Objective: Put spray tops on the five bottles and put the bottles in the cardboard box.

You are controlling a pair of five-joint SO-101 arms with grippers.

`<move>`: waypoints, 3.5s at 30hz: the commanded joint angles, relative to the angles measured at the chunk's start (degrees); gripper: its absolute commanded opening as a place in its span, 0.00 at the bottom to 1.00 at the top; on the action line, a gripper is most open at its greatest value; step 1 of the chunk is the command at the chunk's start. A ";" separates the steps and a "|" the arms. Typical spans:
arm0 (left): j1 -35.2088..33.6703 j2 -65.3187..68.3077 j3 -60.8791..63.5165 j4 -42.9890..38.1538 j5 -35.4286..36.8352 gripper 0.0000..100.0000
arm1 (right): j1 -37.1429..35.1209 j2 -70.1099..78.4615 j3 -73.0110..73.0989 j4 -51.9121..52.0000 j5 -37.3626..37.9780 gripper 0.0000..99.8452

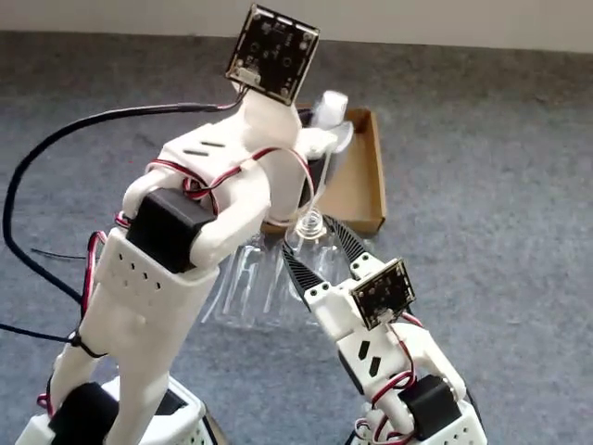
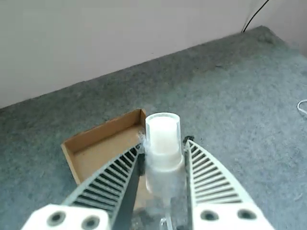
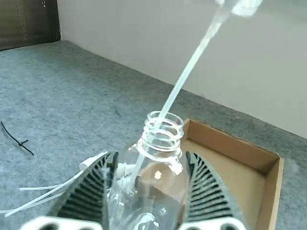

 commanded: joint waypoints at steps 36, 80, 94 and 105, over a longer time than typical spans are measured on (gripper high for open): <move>-5.58 -7.34 9.19 0.35 -14.51 0.23 | -0.22 -0.75 -0.84 -0.04 -0.44 0.00; -5.23 -6.81 11.30 10.20 -18.37 0.19 | -0.22 -0.75 -0.84 0.04 -0.44 0.00; -5.93 -6.73 11.12 10.29 -18.46 0.19 | -0.48 -0.84 -0.66 0.22 -0.26 0.00; -11.56 -6.73 11.38 10.29 -18.37 0.19 | -0.22 -0.84 -0.92 0.04 -0.35 0.00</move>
